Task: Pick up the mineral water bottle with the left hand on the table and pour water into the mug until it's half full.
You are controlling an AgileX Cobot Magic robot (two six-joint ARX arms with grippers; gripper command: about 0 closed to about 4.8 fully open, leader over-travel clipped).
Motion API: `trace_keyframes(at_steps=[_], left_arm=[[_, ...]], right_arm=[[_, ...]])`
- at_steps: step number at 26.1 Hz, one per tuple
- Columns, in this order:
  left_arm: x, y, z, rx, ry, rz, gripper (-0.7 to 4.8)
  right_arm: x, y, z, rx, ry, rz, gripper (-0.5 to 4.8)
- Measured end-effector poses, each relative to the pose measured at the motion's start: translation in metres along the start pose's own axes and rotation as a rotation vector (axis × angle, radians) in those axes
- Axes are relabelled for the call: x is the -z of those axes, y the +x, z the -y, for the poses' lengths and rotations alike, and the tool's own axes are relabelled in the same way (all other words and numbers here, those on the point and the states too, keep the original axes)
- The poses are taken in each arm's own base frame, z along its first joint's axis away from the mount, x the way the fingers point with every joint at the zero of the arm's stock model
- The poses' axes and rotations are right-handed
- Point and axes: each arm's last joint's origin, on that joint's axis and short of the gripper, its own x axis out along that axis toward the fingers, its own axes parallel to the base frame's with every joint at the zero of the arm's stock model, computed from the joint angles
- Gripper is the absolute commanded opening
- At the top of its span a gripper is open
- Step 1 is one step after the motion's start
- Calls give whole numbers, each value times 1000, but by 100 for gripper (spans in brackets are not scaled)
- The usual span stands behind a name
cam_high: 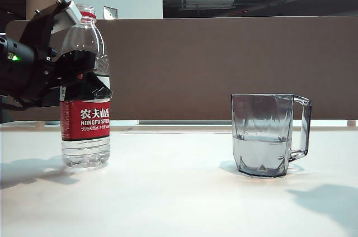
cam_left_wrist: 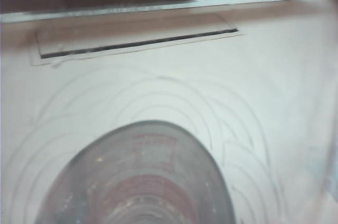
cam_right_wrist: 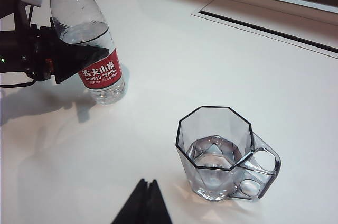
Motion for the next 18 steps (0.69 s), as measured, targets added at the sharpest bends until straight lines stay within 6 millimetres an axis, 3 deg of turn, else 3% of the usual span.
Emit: trace_keyframes(at_steps=[12,18], left_arm=[[-11,-1,1,7,10,116,227],[0,3,0,3,3,37,227]], right_arm=[[0,0,0,0,0,0,-8],[0,0,0,0,0,0,-8]])
